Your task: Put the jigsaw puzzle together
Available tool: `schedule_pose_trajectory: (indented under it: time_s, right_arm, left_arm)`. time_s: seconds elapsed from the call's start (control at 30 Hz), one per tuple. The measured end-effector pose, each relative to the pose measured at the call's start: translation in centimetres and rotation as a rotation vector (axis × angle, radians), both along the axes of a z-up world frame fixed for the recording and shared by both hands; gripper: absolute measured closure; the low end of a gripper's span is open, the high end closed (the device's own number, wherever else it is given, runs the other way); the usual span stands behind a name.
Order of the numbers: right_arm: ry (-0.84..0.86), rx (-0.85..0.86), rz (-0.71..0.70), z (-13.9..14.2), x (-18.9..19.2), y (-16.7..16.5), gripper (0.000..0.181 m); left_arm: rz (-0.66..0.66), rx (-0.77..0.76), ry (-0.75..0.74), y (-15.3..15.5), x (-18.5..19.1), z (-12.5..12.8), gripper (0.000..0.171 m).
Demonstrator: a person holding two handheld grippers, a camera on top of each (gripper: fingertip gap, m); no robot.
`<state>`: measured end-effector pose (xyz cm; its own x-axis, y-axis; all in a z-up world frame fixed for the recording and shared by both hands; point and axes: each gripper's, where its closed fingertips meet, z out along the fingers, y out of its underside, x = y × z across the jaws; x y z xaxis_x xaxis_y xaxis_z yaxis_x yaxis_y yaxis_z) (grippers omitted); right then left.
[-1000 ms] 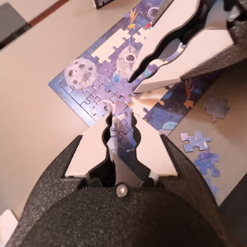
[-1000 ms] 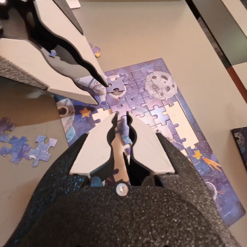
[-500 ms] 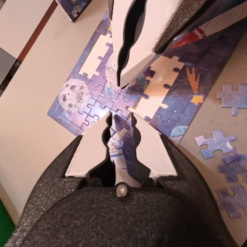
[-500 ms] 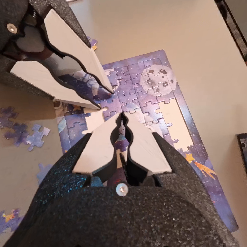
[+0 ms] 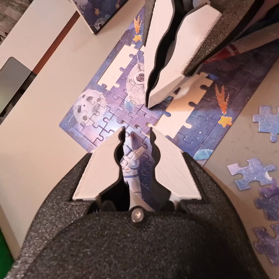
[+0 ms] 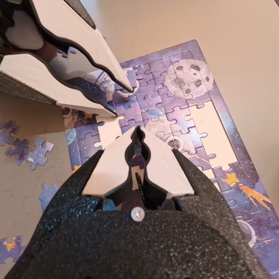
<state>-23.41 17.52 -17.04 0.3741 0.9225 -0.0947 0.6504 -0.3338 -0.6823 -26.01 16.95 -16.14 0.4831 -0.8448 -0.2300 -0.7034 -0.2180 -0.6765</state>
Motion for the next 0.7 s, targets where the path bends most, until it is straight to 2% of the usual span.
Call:
schedule_pose_trajectory:
  time_s: [0.53, 0.67, 0.7]
  right_arm:
    - [0.012, -0.025, -0.004, 0.1, 0.0, 0.0, 0.181]
    - [0.111, -0.021, -0.060, 2.2, -1.0, 2.1, 0.181]
    - [0.109, -0.031, -0.077, 2.0, -1.2, 2.5, 0.181]
  left_arm:
    - [-0.003, 0.041, -0.035, -0.1, 0.4, 0.7, 0.143]
    - [-0.002, 0.061, -0.014, 0.0, 0.4, 0.5, 0.143]
    - [-0.001, 0.064, -0.014, 0.0, 0.4, 0.5, 0.144]
